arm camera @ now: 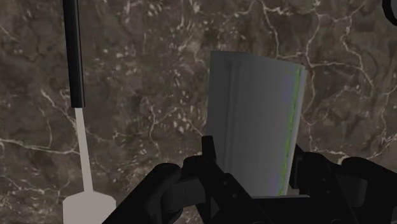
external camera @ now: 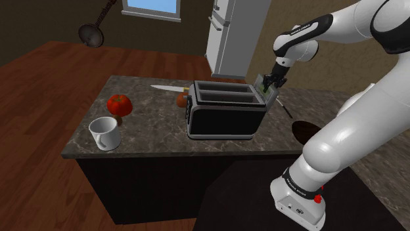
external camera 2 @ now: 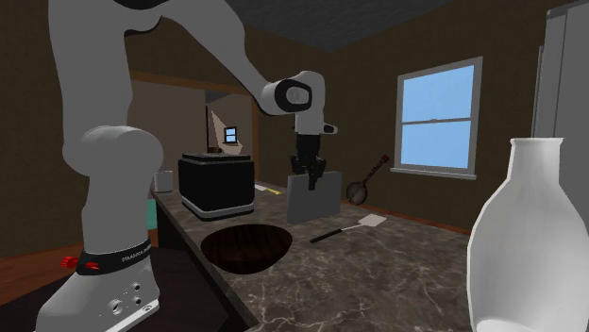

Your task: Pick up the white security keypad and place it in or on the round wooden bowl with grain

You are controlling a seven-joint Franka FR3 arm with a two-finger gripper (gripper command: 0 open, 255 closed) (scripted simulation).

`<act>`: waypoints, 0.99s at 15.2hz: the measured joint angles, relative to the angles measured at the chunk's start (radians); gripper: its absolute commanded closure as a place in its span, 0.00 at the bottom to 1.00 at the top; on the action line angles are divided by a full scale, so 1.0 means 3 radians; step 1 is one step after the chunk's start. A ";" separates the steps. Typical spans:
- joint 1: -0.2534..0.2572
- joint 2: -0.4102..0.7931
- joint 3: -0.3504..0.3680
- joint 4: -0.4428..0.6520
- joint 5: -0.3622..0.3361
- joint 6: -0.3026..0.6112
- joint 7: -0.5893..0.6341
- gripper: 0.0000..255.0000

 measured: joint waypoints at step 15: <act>-0.0007 -0.0158 0.0029 0.0159 -0.0093 -0.0301 0.0084 1.00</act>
